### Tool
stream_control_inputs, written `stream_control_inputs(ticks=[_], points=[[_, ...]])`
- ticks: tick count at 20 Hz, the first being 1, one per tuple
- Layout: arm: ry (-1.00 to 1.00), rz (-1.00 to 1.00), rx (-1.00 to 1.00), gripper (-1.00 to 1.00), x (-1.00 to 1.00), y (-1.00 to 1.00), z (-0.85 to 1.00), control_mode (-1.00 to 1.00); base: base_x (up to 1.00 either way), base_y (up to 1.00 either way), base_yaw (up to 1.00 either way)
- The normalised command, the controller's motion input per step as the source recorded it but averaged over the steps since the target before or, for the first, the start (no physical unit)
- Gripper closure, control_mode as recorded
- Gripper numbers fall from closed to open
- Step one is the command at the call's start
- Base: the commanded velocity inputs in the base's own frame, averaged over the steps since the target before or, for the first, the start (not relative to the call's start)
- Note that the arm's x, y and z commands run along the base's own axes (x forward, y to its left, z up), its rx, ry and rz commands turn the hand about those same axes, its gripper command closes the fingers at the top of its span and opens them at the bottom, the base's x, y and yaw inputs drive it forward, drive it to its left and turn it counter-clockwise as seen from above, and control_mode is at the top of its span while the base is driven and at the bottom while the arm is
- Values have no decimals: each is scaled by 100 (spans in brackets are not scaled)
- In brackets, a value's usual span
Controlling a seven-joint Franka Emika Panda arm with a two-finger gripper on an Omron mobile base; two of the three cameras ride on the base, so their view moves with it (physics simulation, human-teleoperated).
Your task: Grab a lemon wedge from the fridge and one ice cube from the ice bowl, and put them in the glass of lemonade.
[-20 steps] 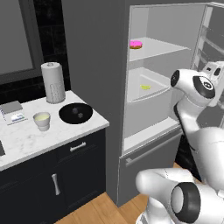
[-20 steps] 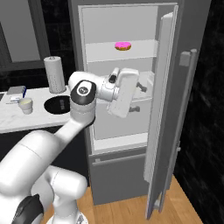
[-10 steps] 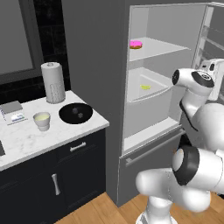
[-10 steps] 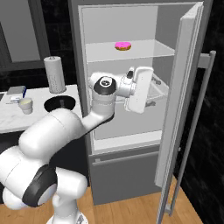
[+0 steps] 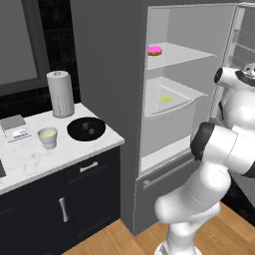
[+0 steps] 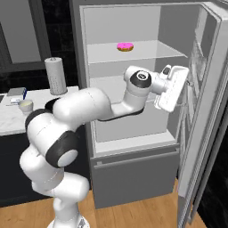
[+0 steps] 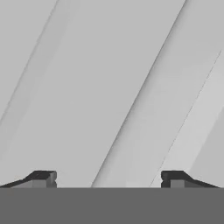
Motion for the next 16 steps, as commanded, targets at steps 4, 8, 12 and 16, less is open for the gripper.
stream_control_inputs(ticks=[4, 8, 12, 16], points=[[4, -4, 22, -100, 0, -100, 0, -100, 0, 0, 0], [0, 0, 21, -100, -6, -85, -1, -100, 0, 0, 0], [-6, 6, 8, -100, -24, 38, 7, -100, 0, 0, 0], [-23, 16, 0, -100, -26, 100, 0, -100, 0, 0, 0]])
